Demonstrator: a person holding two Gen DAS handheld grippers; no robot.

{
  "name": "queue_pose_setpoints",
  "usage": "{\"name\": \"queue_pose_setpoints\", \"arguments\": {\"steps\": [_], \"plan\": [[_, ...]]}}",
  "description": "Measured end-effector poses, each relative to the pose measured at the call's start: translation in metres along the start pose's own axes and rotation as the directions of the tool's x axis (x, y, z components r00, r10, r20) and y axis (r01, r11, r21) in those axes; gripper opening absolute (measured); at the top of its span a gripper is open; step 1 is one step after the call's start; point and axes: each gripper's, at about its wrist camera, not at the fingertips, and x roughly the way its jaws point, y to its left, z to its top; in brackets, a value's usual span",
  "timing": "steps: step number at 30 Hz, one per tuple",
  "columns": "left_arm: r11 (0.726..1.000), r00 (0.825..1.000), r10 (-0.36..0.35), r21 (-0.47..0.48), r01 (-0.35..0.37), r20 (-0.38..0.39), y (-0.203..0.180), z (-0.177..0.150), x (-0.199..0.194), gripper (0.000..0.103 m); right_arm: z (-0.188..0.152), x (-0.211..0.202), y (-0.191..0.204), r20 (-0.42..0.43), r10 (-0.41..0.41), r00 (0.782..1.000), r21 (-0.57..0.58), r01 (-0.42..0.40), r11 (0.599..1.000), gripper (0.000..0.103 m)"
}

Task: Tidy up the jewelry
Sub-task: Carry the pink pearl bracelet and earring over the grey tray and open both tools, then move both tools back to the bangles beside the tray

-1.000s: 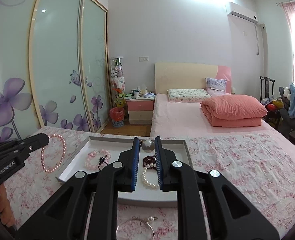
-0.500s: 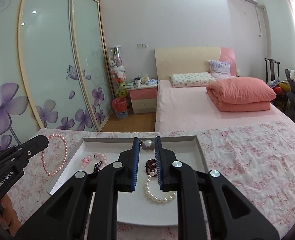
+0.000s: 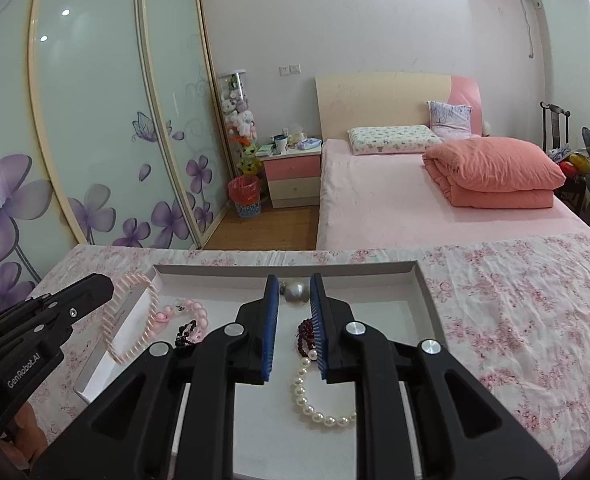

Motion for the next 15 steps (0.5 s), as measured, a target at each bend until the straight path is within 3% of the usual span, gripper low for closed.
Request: {"name": "queue_pose_setpoints", "arguments": {"steps": [2,15], "plan": [[1.000,1.000,-0.001,-0.012,0.001,-0.013,0.003,0.000,0.005,0.014,0.000,0.001,0.001,0.001,-0.006,1.000,-0.001,0.006,1.000,0.045],[0.999,0.999,0.015,-0.044,-0.017,-0.035,0.013,-0.007,0.001,0.021,-0.008,-0.003,-0.010,-0.005,-0.027,1.000,0.016,0.027,1.000,0.046]]}}
